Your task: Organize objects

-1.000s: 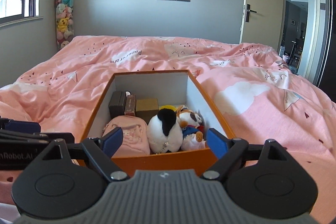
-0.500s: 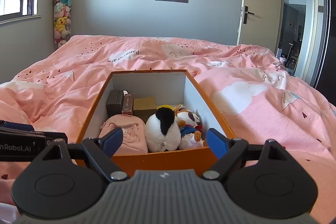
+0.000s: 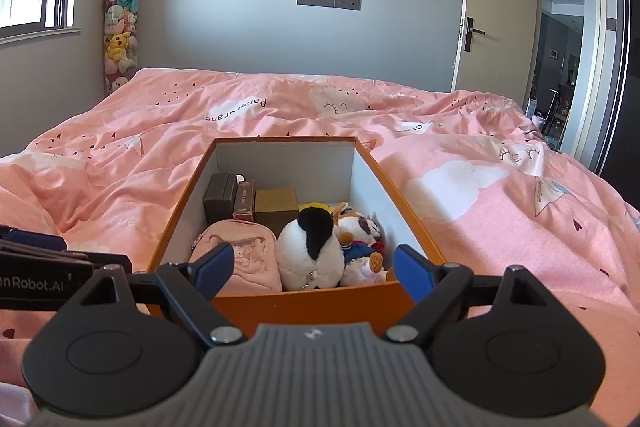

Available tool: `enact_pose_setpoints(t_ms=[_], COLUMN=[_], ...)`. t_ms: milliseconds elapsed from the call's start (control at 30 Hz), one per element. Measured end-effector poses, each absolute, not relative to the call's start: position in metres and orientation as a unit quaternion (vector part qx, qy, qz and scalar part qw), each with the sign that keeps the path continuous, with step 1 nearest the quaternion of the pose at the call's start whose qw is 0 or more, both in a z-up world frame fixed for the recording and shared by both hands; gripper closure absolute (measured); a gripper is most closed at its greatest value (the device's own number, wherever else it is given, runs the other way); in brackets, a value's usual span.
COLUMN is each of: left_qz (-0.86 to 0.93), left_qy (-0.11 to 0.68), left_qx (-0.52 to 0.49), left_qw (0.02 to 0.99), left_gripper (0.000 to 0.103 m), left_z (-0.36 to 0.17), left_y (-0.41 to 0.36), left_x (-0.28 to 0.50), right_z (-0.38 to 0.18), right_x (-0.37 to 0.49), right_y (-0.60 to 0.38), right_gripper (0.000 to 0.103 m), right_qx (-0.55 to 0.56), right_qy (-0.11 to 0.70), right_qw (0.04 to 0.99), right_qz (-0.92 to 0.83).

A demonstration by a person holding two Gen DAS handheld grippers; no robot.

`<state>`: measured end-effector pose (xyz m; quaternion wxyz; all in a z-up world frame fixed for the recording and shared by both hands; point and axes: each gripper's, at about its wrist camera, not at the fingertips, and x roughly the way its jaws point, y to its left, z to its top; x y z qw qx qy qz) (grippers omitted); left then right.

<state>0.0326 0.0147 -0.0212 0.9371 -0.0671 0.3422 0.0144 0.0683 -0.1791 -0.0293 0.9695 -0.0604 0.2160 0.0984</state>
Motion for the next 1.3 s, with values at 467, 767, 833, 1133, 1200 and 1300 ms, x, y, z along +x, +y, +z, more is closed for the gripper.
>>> enact_pose_setpoints(t_ms=[467,767,833,1133,1200,1300], left_qz=[0.009,0.009,0.009,0.011,0.012,0.013], left_qy=[0.347,0.349,0.349,0.35,0.35,0.349], left_qx=[-0.068,-0.069,-0.07,-0.068,-0.068,-0.066], left_qw=[0.935,0.934,0.934,0.934,0.934,0.935], left_gripper=[0.017,0.017,0.017,0.017,0.017,0.017], left_z=[-0.0229,-0.0234,-0.0235,-0.0234,-0.0235,-0.0232], left_y=[0.0135,0.014,0.0142,0.014,0.014,0.0133], left_x=[0.032,0.0324,0.0322,0.0315,0.0312,0.0305], right_z=[-0.0301,-0.0301,-0.0307,-0.0307,-0.0306,-0.0323], right_x=[0.0686,0.0687,0.0687,0.0685,0.0684,0.0678], right_y=[-0.1768,-0.1764,-0.1765,-0.1764,-0.1764,-0.176], right_gripper=[0.016,0.016,0.016,0.016,0.016,0.016], right_qx=[-0.065,-0.065,-0.066,-0.065,-0.065,-0.065], right_qy=[0.218,0.217,0.217,0.217,0.217,0.219], right_qw=[0.969,0.969,0.969,0.969,0.969,0.968], right_qz=[0.101,0.101,0.101,0.101,0.101,0.102])
